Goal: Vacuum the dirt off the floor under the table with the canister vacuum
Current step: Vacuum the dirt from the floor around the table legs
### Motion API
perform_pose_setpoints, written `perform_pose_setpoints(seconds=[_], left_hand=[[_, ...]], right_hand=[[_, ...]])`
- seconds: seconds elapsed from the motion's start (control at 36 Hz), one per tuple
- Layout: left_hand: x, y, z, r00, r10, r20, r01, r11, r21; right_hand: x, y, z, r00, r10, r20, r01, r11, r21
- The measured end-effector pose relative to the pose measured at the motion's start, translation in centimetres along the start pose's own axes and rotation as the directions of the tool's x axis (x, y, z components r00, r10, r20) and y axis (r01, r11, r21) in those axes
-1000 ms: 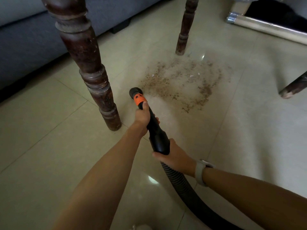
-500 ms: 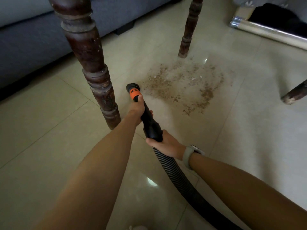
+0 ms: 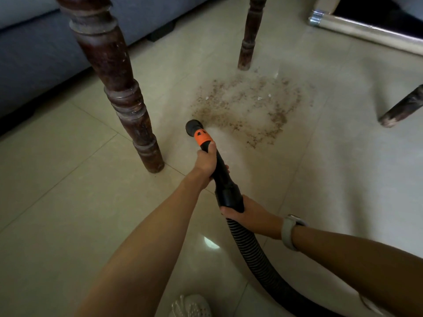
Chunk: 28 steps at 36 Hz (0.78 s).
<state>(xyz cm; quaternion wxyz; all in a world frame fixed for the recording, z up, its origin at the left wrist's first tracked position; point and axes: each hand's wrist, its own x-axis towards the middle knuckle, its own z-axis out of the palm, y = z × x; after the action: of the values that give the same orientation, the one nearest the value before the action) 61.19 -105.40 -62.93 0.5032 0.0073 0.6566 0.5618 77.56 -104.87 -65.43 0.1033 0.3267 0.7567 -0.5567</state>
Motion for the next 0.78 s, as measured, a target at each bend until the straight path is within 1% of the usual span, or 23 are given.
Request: perform_pose_setpoints(seconds=[0.14,0.19,0.28,0.39,0.47,0.61,0.78], left_hand=[[-0.3,-1.3,-0.9,0.998,0.029,0.06,-0.025,0.998,-0.062],[-0.3,-1.6,-1.2,0.996,0.033,0.081,-0.028,0.998,-0.057],[-0.1,-1.1,-1.6,0.995,0.069,0.072,-0.066,0.997,-0.047],[0.9,1.2,-1.9,0.996,0.064,0.056,-0.058,0.994,-0.092],[1.6,2.7,-1.9,0.999,0.046,0.027,-0.043,0.995,-0.095],[2.2,4.1,-1.7,1.0,0.019,0.014,-0.018,0.995,-0.099],[1.2,2.4,-1.0,0.998,0.014,0.063,-0.01,0.998,-0.056]], right_hand=[[0.2,-0.1,0.0,0.999,-0.002,0.034,0.0,0.999,0.052],[0.7,-0.6,-0.2,1.0,0.001,0.024,-0.003,0.998,0.068],[1.9,-1.6,-0.5,1.0,-0.014,-0.003,0.014,0.998,0.059],[3.3,-3.0,-1.0,0.997,-0.037,-0.064,0.043,0.995,0.087],[4.6,-3.7,-1.1,0.992,-0.037,-0.12,0.049,0.994,0.096],[6.2,-3.8,-0.4,0.974,0.025,-0.225,-0.005,0.996,0.088],[4.6,-2.1,0.0,0.981,0.061,-0.186,-0.04,0.993,0.112]])
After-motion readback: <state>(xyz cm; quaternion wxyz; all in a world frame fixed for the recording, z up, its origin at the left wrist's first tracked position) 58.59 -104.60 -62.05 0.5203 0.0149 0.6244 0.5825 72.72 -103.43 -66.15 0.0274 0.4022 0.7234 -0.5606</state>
